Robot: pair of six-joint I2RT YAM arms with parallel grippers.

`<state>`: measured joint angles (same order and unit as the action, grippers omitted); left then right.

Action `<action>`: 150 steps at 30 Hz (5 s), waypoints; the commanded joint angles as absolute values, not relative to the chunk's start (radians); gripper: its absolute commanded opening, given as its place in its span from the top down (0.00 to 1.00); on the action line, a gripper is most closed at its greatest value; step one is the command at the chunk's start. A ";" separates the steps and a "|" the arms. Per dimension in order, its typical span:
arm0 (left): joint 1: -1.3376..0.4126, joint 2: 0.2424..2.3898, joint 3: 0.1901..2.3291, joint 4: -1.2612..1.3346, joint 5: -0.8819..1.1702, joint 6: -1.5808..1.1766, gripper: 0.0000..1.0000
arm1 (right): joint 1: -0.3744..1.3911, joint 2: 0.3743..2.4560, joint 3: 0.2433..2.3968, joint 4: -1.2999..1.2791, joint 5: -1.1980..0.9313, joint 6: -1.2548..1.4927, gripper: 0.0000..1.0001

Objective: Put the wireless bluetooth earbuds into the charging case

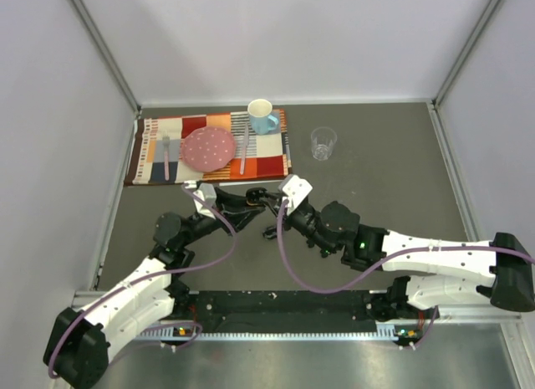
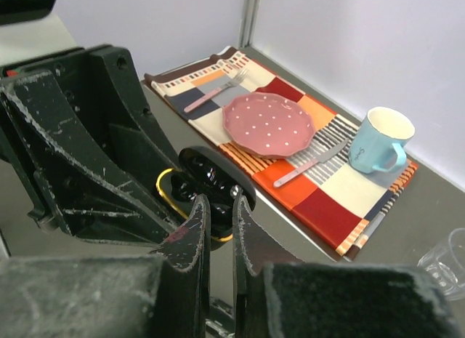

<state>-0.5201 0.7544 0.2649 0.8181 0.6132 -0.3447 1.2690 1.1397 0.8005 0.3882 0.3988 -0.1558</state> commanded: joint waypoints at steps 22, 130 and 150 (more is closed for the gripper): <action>-0.518 0.750 0.265 0.934 0.600 -0.276 1.00 | 1.102 1.023 1.072 -0.106 0.425 0.509 0.04; -0.518 0.773 0.250 1.057 0.646 -0.204 1.00 | 0.904 1.272 1.138 -0.067 -0.403 0.870 0.39; -0.518 0.637 0.126 0.954 0.514 -0.156 1.00 | 0.790 1.112 0.914 -0.541 0.138 1.009 0.30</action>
